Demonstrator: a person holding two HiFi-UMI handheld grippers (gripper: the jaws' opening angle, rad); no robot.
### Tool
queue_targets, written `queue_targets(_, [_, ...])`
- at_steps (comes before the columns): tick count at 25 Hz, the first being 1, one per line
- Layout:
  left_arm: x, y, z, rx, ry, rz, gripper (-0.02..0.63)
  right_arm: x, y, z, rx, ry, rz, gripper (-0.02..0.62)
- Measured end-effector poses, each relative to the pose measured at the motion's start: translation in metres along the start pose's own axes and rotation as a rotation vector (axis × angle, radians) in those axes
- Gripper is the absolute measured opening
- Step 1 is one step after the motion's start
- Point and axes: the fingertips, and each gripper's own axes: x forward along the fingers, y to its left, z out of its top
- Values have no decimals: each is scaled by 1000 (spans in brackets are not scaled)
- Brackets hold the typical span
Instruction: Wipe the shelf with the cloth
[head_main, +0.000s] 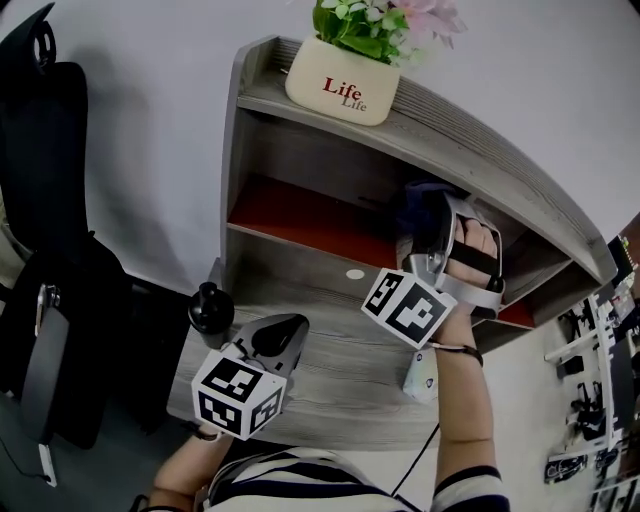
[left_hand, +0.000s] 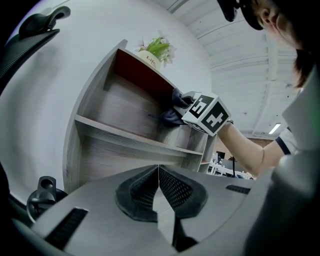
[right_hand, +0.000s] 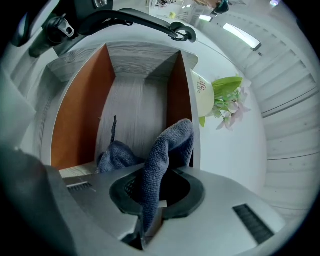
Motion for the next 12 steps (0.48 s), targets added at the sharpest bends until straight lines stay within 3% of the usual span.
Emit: queue_targets(12, [-4,2,-4,-8,9,10,17,-6,47,0,-18,6,125,44])
